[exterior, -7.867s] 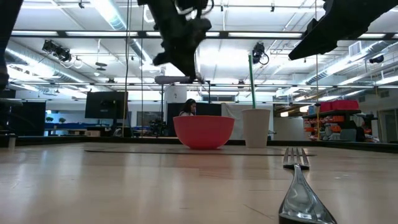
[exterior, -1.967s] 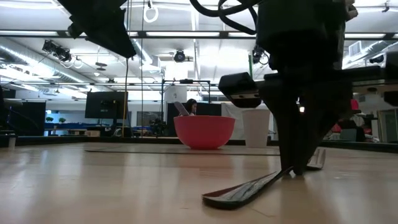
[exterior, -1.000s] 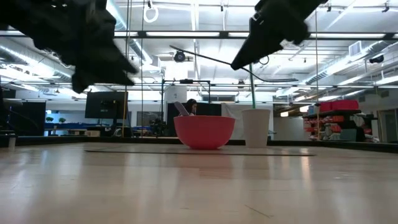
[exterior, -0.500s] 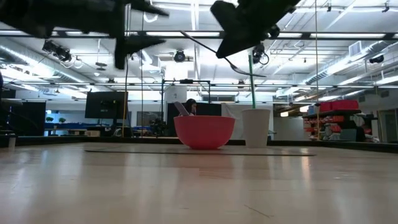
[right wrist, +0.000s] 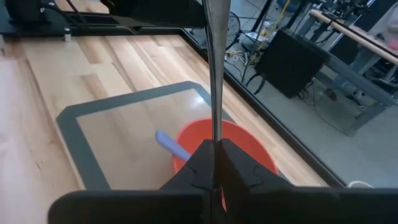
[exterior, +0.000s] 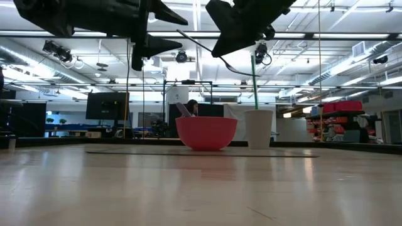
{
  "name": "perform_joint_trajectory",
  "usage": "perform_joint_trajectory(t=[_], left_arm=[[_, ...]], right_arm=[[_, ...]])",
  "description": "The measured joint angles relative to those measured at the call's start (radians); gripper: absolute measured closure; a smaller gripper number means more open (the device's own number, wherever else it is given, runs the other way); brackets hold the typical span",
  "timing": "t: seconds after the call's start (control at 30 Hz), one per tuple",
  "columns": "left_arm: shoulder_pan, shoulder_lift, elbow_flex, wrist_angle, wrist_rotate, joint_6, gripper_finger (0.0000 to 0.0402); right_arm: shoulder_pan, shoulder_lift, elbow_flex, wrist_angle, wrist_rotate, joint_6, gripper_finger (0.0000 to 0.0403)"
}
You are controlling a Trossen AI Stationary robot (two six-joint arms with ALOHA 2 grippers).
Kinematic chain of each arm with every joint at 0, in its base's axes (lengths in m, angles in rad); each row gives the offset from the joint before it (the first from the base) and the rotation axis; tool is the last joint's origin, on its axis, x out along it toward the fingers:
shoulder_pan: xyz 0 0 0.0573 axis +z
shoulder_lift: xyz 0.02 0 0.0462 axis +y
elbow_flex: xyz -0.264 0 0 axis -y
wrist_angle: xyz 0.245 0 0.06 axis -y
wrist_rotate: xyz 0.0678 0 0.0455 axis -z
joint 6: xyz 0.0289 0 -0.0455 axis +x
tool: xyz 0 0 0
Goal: Pick & Place Utensil
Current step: Put the black fork into the orange bowl
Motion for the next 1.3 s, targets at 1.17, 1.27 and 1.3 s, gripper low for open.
perform_joint_trajectory(t=[1.17, 1.27, 1.3], left_arm=[[0.07, 0.0, 0.001, 0.045, 0.039, 0.077, 0.0386], [0.068, -0.001, 0.001, 0.044, 0.033, 0.107, 0.0389], [0.068, -0.001, 0.001, 0.044, 0.029, 0.119, 0.0388]], right_arm=[[-0.001, 0.001, 0.0, 0.033, -0.027, -0.032, 0.0387], [-0.002, 0.001, 0.0, 0.032, -0.051, -0.028, 0.0385], [-0.002, 0.001, 0.0, 0.032, -0.047, -0.023, 0.0381]])
